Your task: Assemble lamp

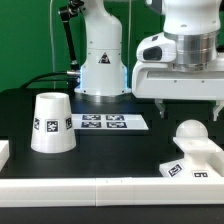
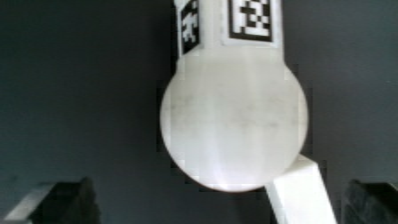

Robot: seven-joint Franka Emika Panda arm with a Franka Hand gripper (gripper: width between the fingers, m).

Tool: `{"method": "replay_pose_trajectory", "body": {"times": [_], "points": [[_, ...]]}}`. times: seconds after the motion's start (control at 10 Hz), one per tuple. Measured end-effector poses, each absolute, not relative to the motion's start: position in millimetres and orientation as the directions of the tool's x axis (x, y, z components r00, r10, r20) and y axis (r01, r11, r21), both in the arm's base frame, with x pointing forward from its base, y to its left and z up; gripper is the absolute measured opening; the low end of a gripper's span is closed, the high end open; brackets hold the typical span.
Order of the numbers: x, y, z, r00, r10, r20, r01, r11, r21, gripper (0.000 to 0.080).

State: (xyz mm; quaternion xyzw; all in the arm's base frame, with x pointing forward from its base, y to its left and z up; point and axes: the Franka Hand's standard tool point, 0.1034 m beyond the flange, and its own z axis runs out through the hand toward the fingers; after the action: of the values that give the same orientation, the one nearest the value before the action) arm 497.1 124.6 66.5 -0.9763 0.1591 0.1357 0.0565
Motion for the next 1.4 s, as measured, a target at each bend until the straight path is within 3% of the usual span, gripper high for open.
{"method": "replay_pose_trajectory", "body": {"times": [0.2,0.5,0.9,1.4], "points": [[496.5,125.8,69.2,0.878,-0.277,-0.391,-0.331,-0.940,-0.077,0.0698],[489.6,119.2,64.2,0.777,-0.247,-0.579,-0.333,-0.942,-0.044,0.0698],[484.3,130.0,52.3,0.665,-0.202,-0.719,-0.307,-0.952,-0.016,0.0698],[473.0,135.5,28.4,0.619,-0.196,-0.761,-0.296,-0.955,0.005,0.0698]]}}
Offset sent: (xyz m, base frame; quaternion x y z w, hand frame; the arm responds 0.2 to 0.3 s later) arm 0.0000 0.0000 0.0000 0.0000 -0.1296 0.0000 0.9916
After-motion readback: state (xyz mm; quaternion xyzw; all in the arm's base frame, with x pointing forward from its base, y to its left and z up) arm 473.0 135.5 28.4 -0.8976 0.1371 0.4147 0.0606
